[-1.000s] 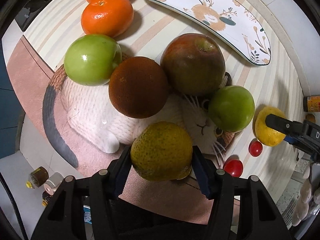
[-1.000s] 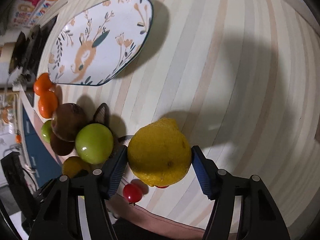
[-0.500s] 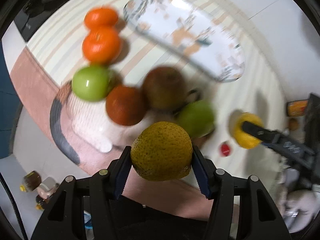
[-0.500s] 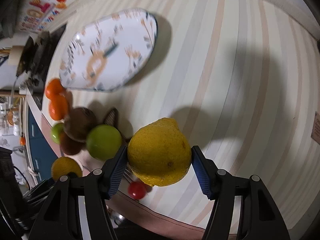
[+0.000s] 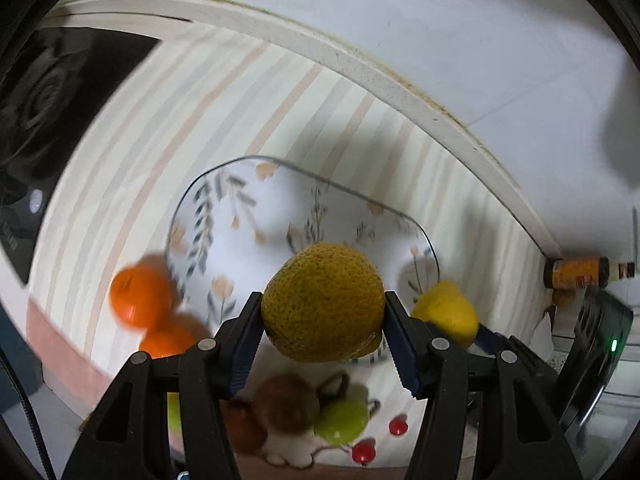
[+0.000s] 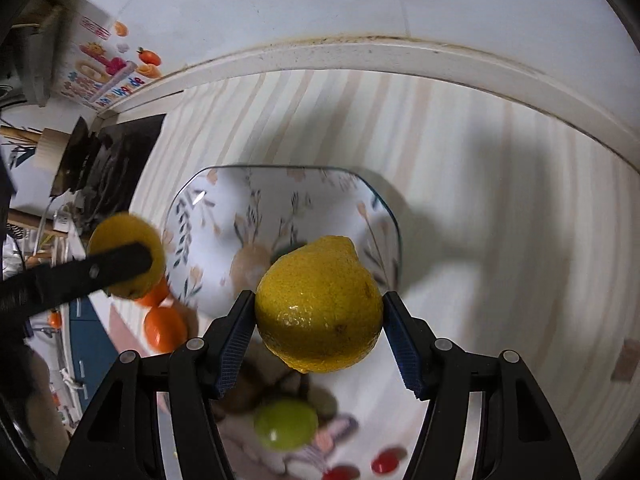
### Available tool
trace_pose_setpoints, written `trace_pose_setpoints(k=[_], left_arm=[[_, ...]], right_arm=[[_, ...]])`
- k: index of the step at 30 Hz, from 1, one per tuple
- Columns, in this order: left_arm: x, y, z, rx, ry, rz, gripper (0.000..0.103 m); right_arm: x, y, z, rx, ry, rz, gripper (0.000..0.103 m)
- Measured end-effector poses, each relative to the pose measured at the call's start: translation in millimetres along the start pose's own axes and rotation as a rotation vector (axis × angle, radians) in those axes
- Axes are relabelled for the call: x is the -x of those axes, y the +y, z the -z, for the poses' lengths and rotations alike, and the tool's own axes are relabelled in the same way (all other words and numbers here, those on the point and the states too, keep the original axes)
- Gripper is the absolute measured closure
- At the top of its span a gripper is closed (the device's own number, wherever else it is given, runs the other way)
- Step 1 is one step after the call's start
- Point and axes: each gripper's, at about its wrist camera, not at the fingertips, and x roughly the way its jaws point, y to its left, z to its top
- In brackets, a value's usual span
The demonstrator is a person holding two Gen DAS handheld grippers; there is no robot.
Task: Organize fruits
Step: 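Carry the citrus and lemon onto the white plate and release both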
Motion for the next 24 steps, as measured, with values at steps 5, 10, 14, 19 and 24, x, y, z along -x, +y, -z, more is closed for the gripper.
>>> trace_pose_setpoints(k=[5, 10, 14, 19, 24], left_arm=[[-45, 10, -39, -0.003, 0.135, 0.02, 0.047], [-77, 19, -50, 0.033, 0.227, 0.06, 0.047], [-88, 20, -53, 0.051, 0.264, 0.094, 0.047], [-97, 20, -53, 0.052, 0.298, 0.092, 0.047], [-95, 25, -52, 0.081, 0.288, 0.105, 0.042]], right_arm=[[-41, 10, -25, 0.04, 0.028, 0.04, 0.037], [-61, 15, -38, 0.057, 0.055, 0.051, 0.037], [-65, 15, -43, 0.06, 0.067, 0.051, 0.037], [-65, 14, -49, 0.048, 0.077, 0.016, 0.034], [-60, 12, -52, 0.032, 0.092, 0.004, 0.018]])
